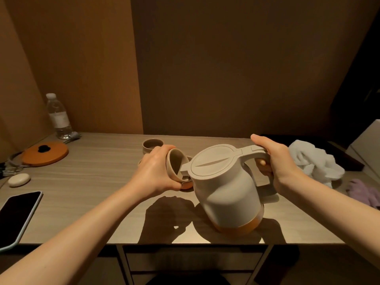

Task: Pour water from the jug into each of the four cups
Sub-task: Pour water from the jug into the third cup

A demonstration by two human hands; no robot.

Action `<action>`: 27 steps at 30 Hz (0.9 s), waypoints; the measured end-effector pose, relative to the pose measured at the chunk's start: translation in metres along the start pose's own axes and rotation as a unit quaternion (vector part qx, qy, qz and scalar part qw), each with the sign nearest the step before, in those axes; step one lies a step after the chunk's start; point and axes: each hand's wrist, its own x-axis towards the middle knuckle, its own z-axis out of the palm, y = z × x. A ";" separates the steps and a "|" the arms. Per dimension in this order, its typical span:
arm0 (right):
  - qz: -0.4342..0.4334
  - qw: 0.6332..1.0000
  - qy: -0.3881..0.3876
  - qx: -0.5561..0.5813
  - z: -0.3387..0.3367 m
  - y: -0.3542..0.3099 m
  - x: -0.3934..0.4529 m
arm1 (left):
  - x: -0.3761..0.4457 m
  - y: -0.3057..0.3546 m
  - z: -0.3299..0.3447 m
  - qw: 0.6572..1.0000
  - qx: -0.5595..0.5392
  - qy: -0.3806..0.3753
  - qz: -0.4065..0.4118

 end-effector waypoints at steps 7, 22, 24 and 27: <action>-0.014 0.999 -0.024 -0.028 0.002 -0.009 0.004 | -0.005 -0.002 0.008 1.000 -0.006 0.008 -0.002; -0.032 0.994 -0.046 -0.091 0.008 -0.021 0.008 | -0.026 -0.011 0.027 0.996 -0.082 0.020 -0.029; -0.032 0.994 -0.046 -0.095 0.009 -0.023 0.009 | -0.028 -0.012 0.029 0.995 -0.095 0.023 -0.030; -0.033 0.993 -0.046 -0.099 0.009 -0.025 0.009 | -0.029 -0.012 0.032 0.994 -0.101 0.029 -0.030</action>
